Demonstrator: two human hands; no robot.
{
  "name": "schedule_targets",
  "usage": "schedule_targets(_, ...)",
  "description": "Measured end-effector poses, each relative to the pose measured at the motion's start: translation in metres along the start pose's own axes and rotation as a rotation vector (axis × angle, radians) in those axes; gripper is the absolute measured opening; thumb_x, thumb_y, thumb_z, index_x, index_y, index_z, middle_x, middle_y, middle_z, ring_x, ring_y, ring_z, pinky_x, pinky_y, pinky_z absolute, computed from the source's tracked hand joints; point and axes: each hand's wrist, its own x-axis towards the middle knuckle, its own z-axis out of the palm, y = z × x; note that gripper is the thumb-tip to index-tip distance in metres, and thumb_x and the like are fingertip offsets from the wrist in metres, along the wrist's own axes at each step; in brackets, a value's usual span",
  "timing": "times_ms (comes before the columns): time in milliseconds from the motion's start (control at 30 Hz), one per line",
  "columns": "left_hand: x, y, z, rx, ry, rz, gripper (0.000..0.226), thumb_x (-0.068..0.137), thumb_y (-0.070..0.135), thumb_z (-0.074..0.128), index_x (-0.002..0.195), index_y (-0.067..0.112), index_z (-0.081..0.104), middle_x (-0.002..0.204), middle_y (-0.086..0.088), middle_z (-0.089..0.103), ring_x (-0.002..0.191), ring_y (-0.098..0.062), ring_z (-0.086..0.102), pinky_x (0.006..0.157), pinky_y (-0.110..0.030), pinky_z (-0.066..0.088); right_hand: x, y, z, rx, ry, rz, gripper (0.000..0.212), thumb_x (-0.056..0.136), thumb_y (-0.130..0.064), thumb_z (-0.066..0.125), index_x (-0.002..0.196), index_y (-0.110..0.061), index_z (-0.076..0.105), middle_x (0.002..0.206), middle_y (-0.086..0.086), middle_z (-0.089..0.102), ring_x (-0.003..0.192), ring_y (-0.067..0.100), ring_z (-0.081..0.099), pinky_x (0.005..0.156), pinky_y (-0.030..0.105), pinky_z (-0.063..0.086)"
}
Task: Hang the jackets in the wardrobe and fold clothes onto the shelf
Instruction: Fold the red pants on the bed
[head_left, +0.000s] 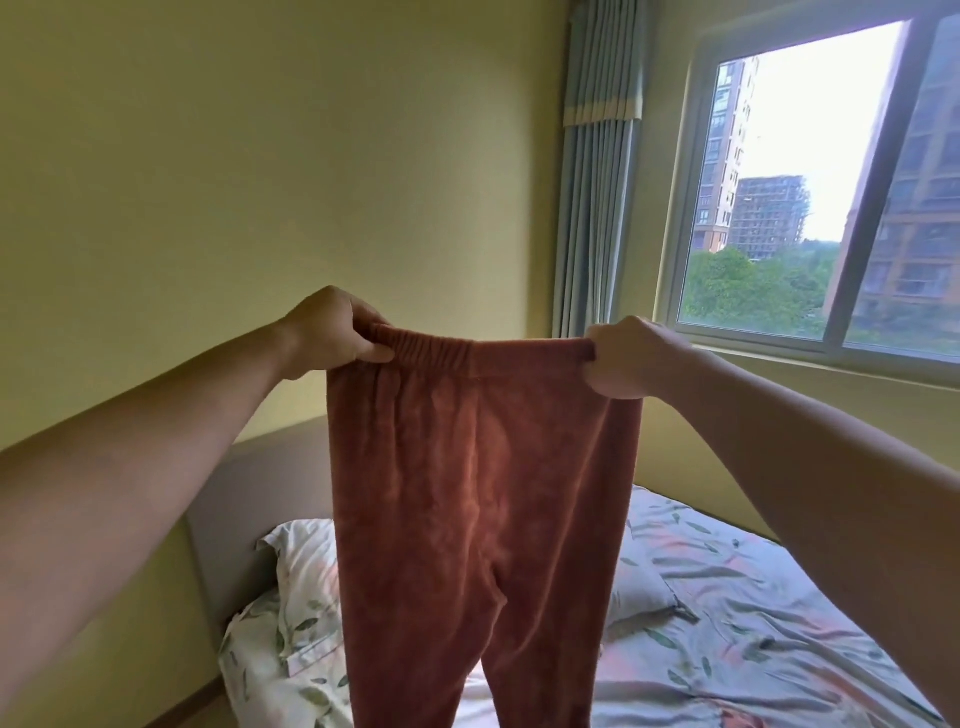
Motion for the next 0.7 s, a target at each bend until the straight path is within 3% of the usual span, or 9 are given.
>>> schedule_targets(133,0.007,0.004,0.008,0.066,0.114,0.005,0.039,0.072,0.015,0.091,0.105,0.022,0.073,0.099,0.001,0.072,0.095,-0.019,0.068,0.087,-0.034,0.057,0.000,0.001,0.006,-0.024,0.047,-0.023,0.061,0.090,-0.079,0.032,0.098,-0.024,0.057,0.085,0.002,0.059,0.088,0.026,0.062,0.068,0.032,0.046)
schedule_targets(233,0.012,0.007,0.013,0.026,0.161,-0.022,0.025,0.072,0.022,0.091,0.087,0.021,0.071,0.093,0.001,0.071,0.091,-0.019,0.067,0.085,-0.035,0.057,0.001,0.003,0.009,-0.030,0.102,-0.006,0.056,0.097,-0.070,0.034,0.108,-0.024,0.064,0.107,0.008,0.056,0.114,0.031,0.055,0.085,0.038,0.046)
schedule_targets(333,0.014,0.013,0.020,0.009,0.120,-0.058,0.033,0.078,0.026,0.088,0.092,0.007,0.064,0.087,-0.003,0.064,0.079,-0.019,0.058,0.068,-0.030,0.049,0.003,0.004,0.005,-0.074,0.055,-0.047,0.045,0.098,-0.062,0.045,0.115,-0.027,0.068,0.124,0.007,0.042,0.121,0.028,0.041,0.100,0.044,0.042)
schedule_targets(433,0.015,0.016,0.029,-0.050,0.080,-0.074,0.031,0.081,0.024,0.085,0.090,0.009,0.059,0.086,-0.004,0.060,0.076,-0.017,0.056,0.065,-0.027,0.046,0.002,0.000,-0.002,-0.064,-0.127,-0.184,0.028,0.101,-0.044,0.053,0.101,-0.018,0.061,0.104,0.003,0.057,0.098,0.022,0.055,0.081,0.035,0.048)
schedule_targets(500,0.015,0.016,0.035,-0.099,0.086,-0.062,0.030,0.081,0.018,0.085,0.087,0.012,0.056,0.084,-0.003,0.059,0.075,-0.016,0.055,0.064,-0.027,0.045,-0.002,-0.003,-0.003,0.064,-0.176,-0.213,0.014,0.095,-0.024,0.060,0.100,-0.022,0.046,0.092,0.002,0.058,0.085,0.025,0.058,0.064,0.033,0.045)
schedule_targets(600,0.017,0.018,0.042,-0.082,0.093,0.006,0.029,0.080,0.009,0.084,0.095,0.011,0.060,0.090,-0.005,0.063,0.081,-0.018,0.059,0.070,-0.031,0.051,-0.012,-0.010,-0.002,0.176,-0.259,-0.234,0.038,0.089,-0.003,0.050,0.114,-0.026,0.034,0.088,0.008,0.059,0.074,0.027,0.058,0.056,0.035,0.046)
schedule_targets(700,0.020,0.022,0.043,-0.112,0.073,0.055,0.027,0.079,0.004,0.083,0.098,0.015,0.067,0.096,-0.006,0.070,0.089,-0.021,0.066,0.079,-0.032,0.057,-0.017,-0.017,-0.003,0.225,-0.269,-0.224,0.052,0.087,0.004,0.045,0.124,-0.029,0.029,0.087,0.011,0.058,0.071,0.026,0.056,0.054,0.036,0.045)
